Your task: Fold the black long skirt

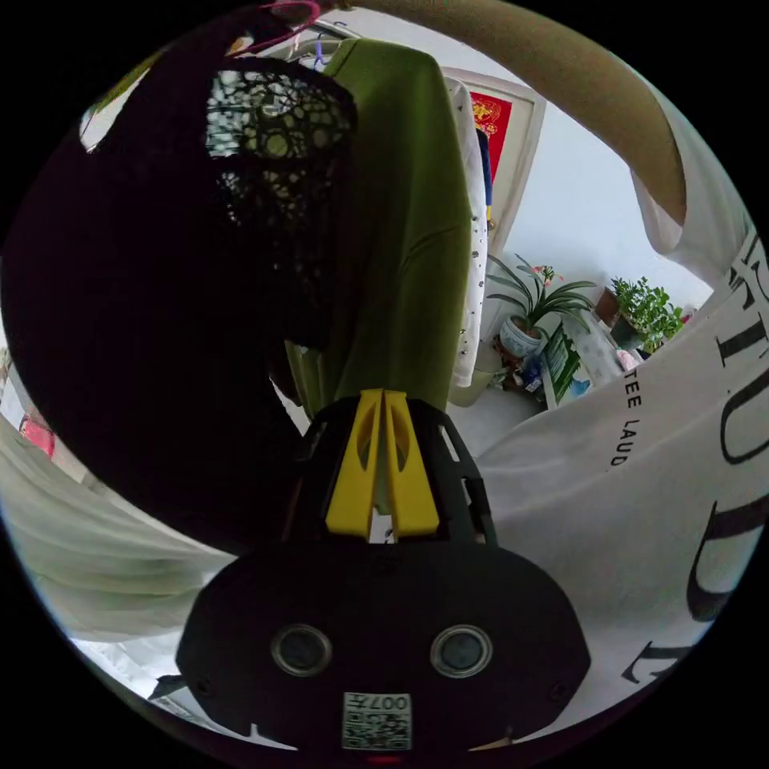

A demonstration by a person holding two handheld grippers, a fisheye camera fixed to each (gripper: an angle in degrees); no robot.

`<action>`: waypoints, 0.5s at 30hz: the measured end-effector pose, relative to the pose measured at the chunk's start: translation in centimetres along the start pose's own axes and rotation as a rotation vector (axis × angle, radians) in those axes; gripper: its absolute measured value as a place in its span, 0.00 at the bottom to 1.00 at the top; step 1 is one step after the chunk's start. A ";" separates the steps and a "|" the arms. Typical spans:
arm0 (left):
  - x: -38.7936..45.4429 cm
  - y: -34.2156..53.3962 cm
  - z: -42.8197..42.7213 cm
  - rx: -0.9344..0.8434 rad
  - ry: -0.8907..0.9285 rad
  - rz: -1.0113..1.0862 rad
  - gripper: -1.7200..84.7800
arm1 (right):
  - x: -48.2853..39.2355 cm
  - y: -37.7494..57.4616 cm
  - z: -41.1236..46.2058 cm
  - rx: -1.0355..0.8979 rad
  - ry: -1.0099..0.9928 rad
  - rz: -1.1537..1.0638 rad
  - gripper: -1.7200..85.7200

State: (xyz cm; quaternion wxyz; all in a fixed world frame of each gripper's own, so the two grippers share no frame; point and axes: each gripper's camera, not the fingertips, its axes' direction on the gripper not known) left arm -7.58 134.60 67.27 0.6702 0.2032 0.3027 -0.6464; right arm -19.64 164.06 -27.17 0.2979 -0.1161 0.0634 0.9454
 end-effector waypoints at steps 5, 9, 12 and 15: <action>0.1 0.9 -1.2 0.005 -0.013 -0.034 0.01 | 0.6 -0.6 -2.1 0.082 -0.027 0.006 0.02; 0.2 1.1 -1.8 0.004 -0.007 -0.059 0.01 | 1.6 -1.2 -6.1 0.231 -0.029 0.056 0.02; 0.6 0.8 -2.7 0.020 -0.008 -0.061 0.01 | 1.3 0.6 -6.5 0.230 -0.039 0.038 0.02; 1.4 0.5 -3.8 0.057 -0.025 -0.054 0.01 | 0.6 5.0 -6.2 0.195 -0.049 0.025 0.02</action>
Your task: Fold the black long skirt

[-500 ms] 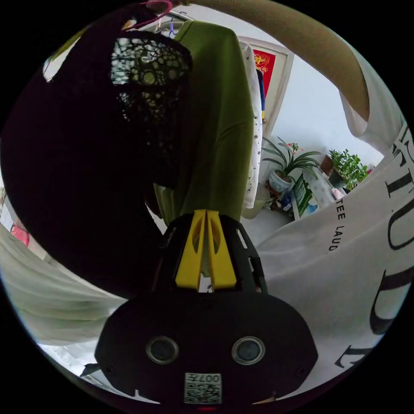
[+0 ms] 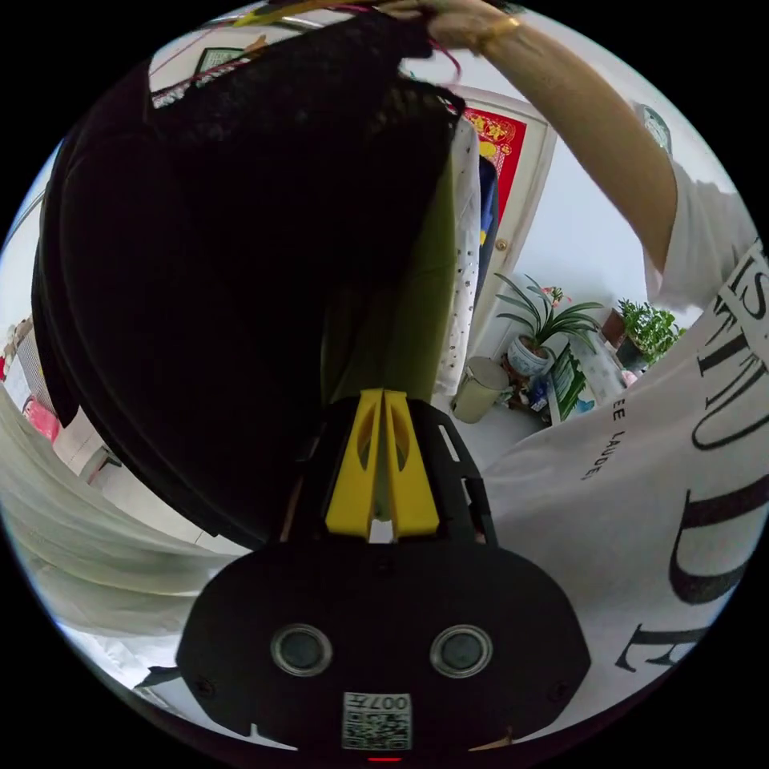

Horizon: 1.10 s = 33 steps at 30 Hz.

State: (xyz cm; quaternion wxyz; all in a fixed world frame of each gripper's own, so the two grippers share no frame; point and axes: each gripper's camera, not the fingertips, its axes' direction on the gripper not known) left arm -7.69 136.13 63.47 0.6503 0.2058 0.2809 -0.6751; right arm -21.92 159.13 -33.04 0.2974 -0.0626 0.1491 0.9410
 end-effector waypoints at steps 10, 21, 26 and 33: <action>3.0 -4.8 -4.6 0.226 -0.092 -0.051 0.08 | -2.7 23.0 -13.0 0.117 0.062 0.206 0.02; 18.6 -19.1 2.9 0.218 0.511 0.430 0.12 | -19.0 35.5 -22.4 -0.139 0.476 0.368 0.02; 31.8 -23.8 8.3 0.100 0.876 0.641 0.02 | -28.0 40.7 -26.7 -0.199 0.667 0.516 0.02; 47.9 -26.2 9.9 -0.017 1.317 0.775 0.01 | -43.9 51.0 -33.0 -0.145 0.980 0.804 0.02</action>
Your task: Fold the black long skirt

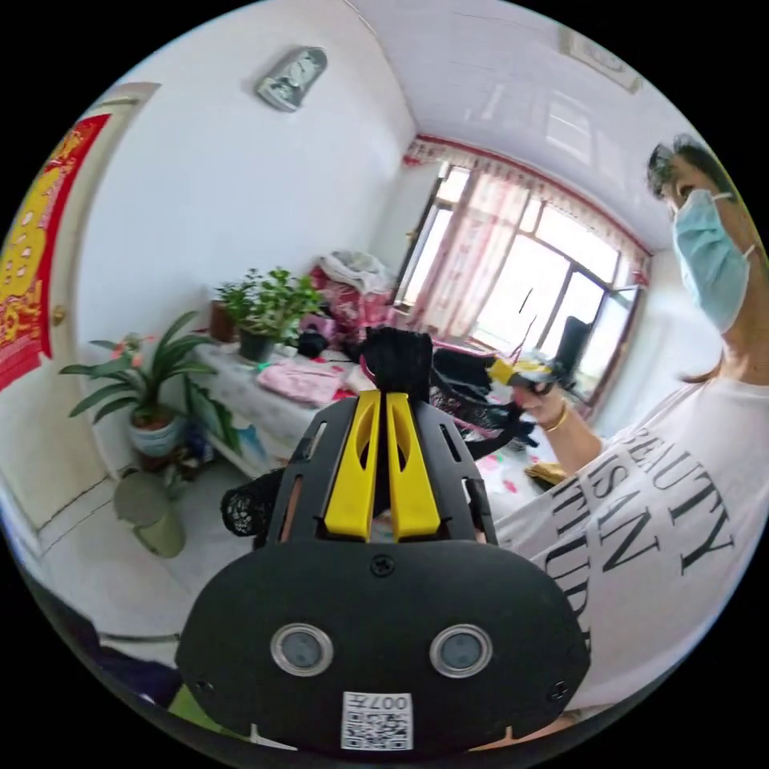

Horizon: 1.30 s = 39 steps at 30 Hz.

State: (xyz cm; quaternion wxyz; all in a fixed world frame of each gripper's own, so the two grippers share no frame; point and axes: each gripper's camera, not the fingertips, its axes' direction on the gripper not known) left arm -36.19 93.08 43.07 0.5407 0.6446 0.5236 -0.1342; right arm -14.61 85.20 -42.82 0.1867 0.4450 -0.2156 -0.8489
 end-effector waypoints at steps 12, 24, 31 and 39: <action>-3.9 -12.3 19.7 0.153 0.406 -0.253 0.01 | 10.0 31.2 -19.5 0.446 0.026 0.422 0.02; -1.0 -22.7 35.7 -0.026 0.424 0.022 0.01 | 5.7 68.9 -37.2 0.207 1.023 1.540 0.08; -4.4 -27.1 42.7 -0.099 0.566 0.072 0.01 | -5.2 81.2 -33.1 0.153 1.040 2.009 0.14; -5.9 -32.4 46.9 -0.078 1.168 0.281 0.01 | 4.1 72.4 -20.1 0.439 0.442 1.423 0.18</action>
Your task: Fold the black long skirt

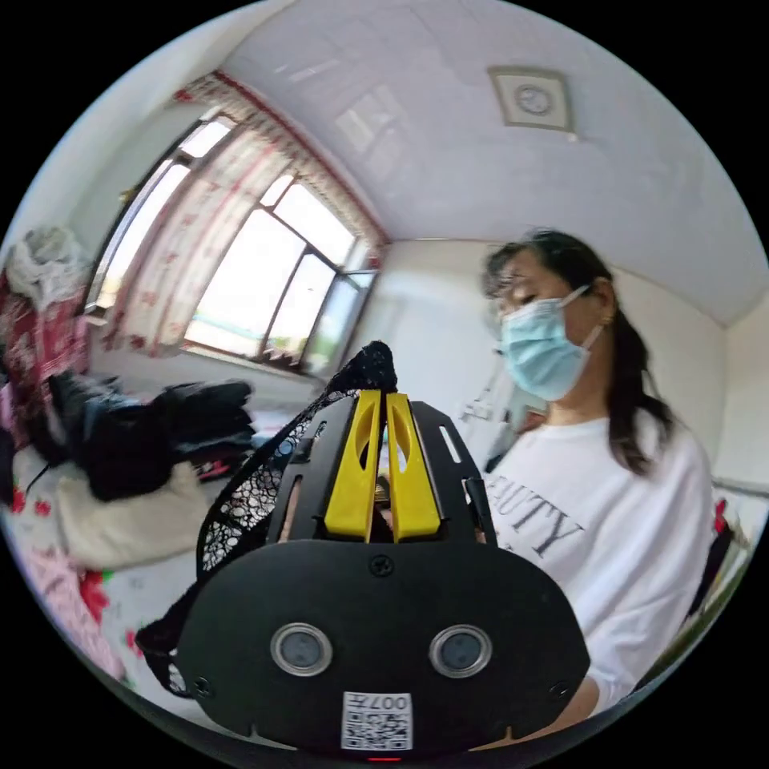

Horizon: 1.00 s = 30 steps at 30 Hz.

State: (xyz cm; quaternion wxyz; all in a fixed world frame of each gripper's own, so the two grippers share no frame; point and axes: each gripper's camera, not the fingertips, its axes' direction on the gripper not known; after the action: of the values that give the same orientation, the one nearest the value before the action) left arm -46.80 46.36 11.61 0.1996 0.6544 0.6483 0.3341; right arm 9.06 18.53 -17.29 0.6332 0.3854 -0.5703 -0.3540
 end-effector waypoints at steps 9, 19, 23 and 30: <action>-4.2 -2.4 -3.0 0.120 0.500 0.309 0.01 | -5.3 -1.2 22.0 -0.377 -0.653 0.000 0.21; -16.7 -1.5 -9.3 0.102 -0.126 0.020 0.01 | -9.8 -1.9 4.1 0.032 -0.289 -0.173 0.02; -25.2 -5.7 -8.1 0.057 -0.379 -0.062 0.01 | -16.1 -5.0 -5.9 0.280 -0.090 -0.329 0.03; -39.8 -13.7 7.6 -0.134 -0.682 -0.056 0.08 | -22.7 -15.6 -7.5 0.366 0.683 -0.311 0.05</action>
State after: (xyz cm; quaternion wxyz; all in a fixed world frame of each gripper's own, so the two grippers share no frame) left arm -48.81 9.69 -10.32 0.4564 0.6958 0.5386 0.1324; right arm 14.18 32.24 -41.80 0.6459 0.6685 -0.3161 -0.1899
